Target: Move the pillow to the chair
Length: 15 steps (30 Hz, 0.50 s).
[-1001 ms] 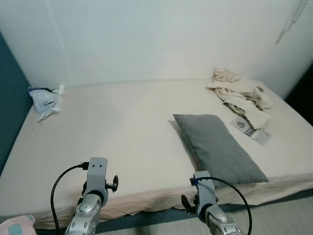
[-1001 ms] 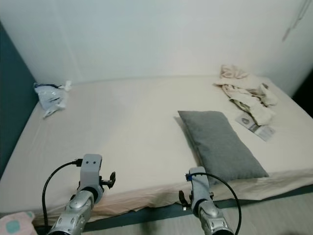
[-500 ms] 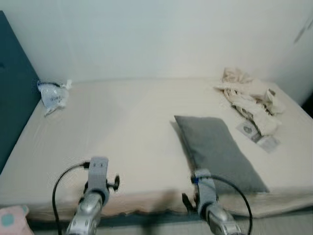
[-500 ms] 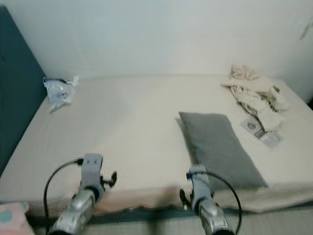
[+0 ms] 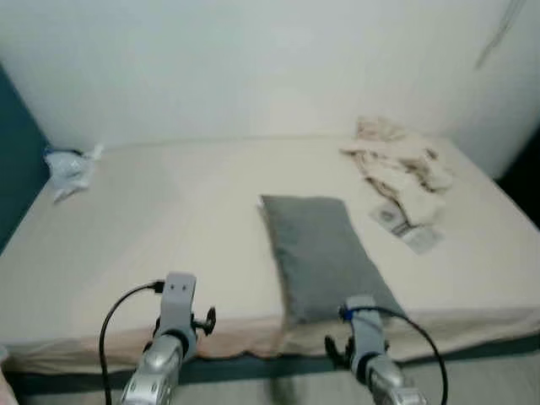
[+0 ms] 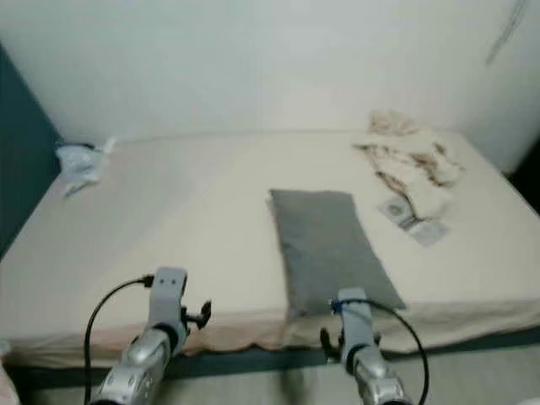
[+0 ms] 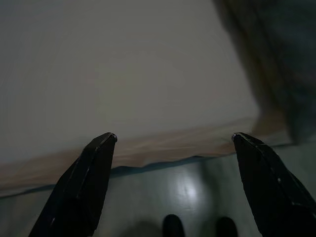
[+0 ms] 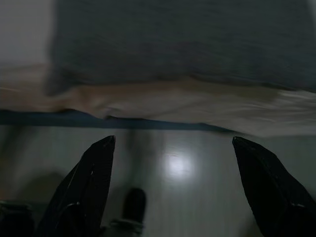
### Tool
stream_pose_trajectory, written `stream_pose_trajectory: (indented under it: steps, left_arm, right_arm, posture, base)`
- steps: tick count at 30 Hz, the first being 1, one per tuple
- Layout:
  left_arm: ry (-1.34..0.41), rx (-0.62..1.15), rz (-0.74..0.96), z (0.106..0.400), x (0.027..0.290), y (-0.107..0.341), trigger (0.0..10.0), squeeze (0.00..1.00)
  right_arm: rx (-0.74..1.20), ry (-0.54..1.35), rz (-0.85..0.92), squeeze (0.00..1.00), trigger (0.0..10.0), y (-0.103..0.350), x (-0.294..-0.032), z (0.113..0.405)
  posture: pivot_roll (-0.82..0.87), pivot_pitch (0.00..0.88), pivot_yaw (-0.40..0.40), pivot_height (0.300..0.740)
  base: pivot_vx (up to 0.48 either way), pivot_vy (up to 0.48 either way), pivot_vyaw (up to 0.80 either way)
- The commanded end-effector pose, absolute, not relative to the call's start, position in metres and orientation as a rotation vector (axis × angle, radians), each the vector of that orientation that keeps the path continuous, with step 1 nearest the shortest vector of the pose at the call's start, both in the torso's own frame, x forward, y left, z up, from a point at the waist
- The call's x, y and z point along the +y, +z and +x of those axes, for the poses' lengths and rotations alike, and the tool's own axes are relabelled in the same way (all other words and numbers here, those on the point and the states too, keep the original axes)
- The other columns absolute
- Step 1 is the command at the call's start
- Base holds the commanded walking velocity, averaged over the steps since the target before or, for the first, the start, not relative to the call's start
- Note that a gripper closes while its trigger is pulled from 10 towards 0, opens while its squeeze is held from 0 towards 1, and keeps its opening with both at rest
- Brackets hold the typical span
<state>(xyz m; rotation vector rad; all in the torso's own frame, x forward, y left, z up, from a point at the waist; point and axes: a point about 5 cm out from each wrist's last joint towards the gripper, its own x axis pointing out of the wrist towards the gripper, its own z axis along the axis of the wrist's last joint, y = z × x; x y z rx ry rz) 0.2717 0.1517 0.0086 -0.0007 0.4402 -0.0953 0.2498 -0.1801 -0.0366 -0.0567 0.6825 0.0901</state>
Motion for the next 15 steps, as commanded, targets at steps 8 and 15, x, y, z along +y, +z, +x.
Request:
stream_pose_trajectory:
  steps: [8, 15]
  left_arm:
    - [-0.093, 0.489, 0.018, 0.265, 0.1566, 0.0014, 10.0, 0.0]
    - [-0.071, 0.491, 0.051, 0.2668, 0.1583, 0.0012, 10.0, 0.0]
  right_arm:
    - [0.691, 0.094, -0.032, 0.0, 10.0, -0.0406, -0.1743, 0.2449]
    - [0.69, 0.087, -0.027, 0.0, 10.0, -0.0412, -0.1752, 0.2438]
  posture:
    - [0.03, 0.106, 0.005, 0.74]
    - [0.03, 0.105, 0.01, 0.74]
  base:
    - [0.0, 0.48, 0.0]
    - [0.0, 0.206, 0.0]
